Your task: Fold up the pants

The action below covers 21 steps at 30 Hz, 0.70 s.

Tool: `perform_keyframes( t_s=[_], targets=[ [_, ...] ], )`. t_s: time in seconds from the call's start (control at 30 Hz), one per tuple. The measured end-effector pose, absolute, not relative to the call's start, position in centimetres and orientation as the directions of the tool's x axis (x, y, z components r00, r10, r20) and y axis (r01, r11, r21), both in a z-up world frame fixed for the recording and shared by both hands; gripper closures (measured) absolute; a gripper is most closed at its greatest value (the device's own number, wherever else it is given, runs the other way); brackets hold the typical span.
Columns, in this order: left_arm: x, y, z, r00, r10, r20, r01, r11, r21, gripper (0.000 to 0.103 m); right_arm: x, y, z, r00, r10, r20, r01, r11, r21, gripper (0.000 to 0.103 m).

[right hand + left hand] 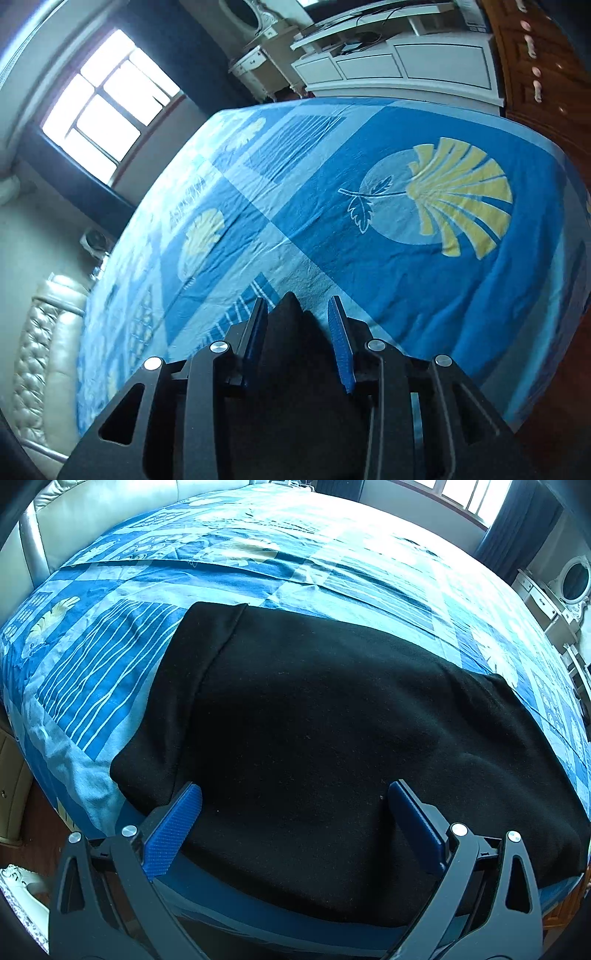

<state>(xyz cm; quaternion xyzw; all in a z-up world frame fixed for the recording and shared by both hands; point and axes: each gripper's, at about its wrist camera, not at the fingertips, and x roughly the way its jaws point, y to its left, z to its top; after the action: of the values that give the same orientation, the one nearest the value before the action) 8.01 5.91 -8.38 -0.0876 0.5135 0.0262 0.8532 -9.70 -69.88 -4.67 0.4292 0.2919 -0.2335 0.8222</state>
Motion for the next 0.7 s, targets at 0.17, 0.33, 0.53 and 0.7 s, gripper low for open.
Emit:
perform_keyframes(
  t_s=[0.17,0.33,0.53,0.7],
  targets=[
    [7.9,5.8,-8.4,0.479,-0.041,-0.877,-0.138,0.983,-0.121,0.002,-16.6,-67.4,-6.6,0.806,-0.072,-0.587,0.574,0.337,0.746,0.066],
    [7.8,5.8,-8.3,0.477,-0.046,-0.878,-0.131,0.984,-0.123,0.002,-18.0,-65.3,-9.5,0.837,-0.008,-0.547,0.532,0.245,0.811,0.066],
    [7.7,5.8,-8.1,0.471,-0.053,-0.881,-0.129,0.983,-0.128,0.002,-18.6,-64.7,-9.2,0.835,-0.095,-0.542,0.549,0.216,0.807,0.066],
    [7.6,5.6,-8.2,0.476,-0.046,-0.878,-0.131,0.984,-0.122,0.002,-18.2,-64.5,-10.2,0.836,-0.083,-0.542,0.548,0.185,0.816,0.066]
  ],
)
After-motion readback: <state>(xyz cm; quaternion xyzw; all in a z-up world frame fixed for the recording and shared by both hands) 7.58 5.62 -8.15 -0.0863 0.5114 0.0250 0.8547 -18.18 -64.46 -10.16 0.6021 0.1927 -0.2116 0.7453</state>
